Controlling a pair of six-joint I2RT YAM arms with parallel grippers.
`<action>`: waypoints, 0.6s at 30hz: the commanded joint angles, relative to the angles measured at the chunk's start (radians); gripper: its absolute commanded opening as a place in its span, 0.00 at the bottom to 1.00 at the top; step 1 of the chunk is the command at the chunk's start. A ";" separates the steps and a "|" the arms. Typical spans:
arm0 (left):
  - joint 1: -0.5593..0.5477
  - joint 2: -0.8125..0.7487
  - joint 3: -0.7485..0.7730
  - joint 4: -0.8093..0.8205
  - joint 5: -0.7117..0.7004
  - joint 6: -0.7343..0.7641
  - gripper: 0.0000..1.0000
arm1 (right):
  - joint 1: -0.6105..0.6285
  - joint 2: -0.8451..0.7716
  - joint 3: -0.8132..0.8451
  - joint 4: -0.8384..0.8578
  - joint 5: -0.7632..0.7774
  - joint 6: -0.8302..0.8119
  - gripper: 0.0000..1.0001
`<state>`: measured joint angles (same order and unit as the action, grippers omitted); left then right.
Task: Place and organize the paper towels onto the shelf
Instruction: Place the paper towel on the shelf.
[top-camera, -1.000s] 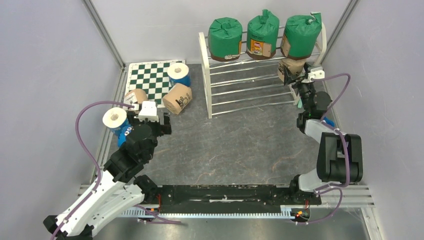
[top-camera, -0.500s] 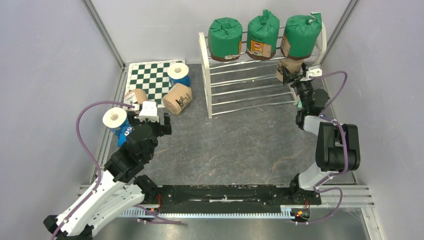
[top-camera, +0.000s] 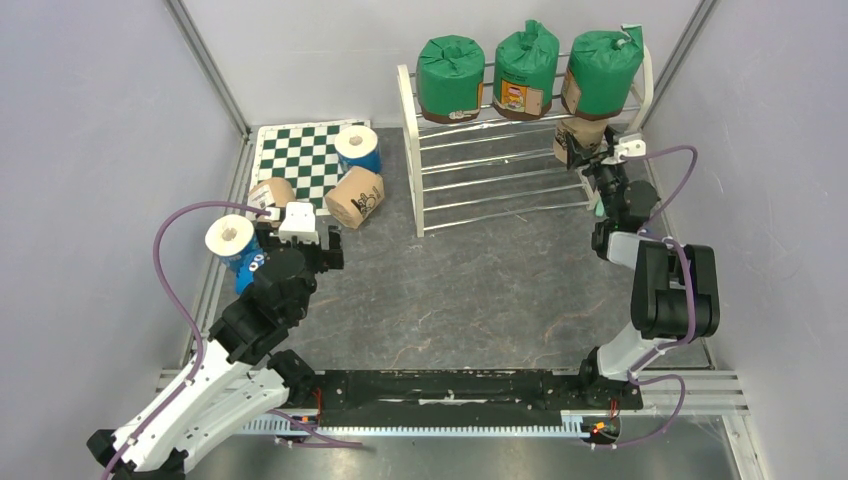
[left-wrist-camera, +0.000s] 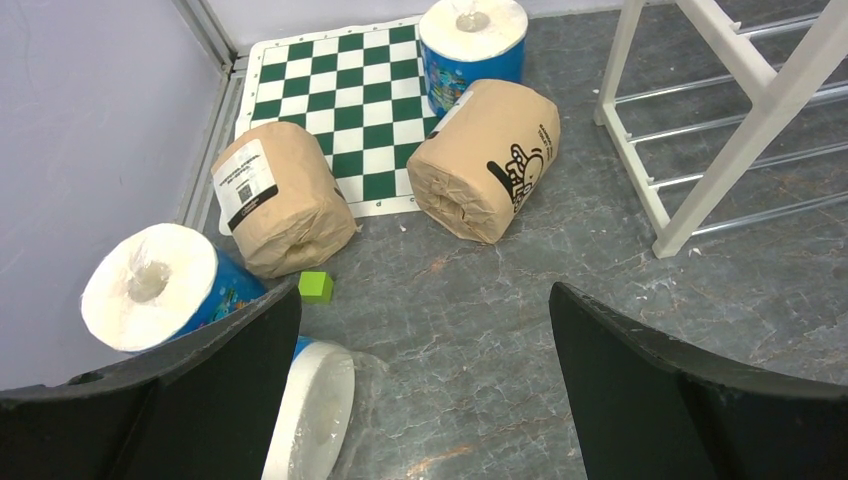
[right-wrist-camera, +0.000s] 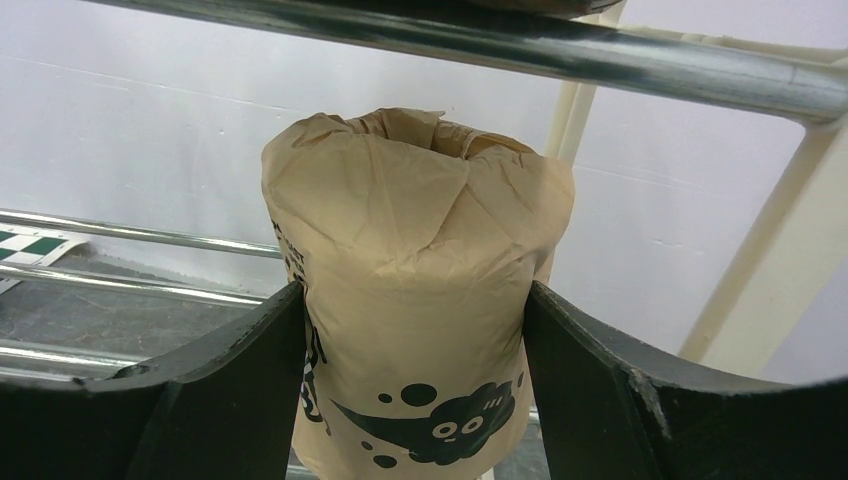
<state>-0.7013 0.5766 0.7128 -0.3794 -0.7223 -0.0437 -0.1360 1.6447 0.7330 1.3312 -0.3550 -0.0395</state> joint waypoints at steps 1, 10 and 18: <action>0.009 0.003 -0.004 0.035 0.015 -0.030 1.00 | -0.016 -0.045 -0.017 0.091 0.003 0.003 0.73; 0.009 -0.007 -0.006 0.034 0.020 -0.033 1.00 | -0.029 -0.060 -0.050 0.117 0.009 0.035 0.84; 0.009 -0.009 -0.005 0.033 0.021 -0.033 1.00 | -0.033 -0.080 -0.066 0.117 0.011 0.038 0.86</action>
<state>-0.6960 0.5751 0.7128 -0.3794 -0.7036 -0.0437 -0.1619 1.6127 0.6739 1.3621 -0.3534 -0.0040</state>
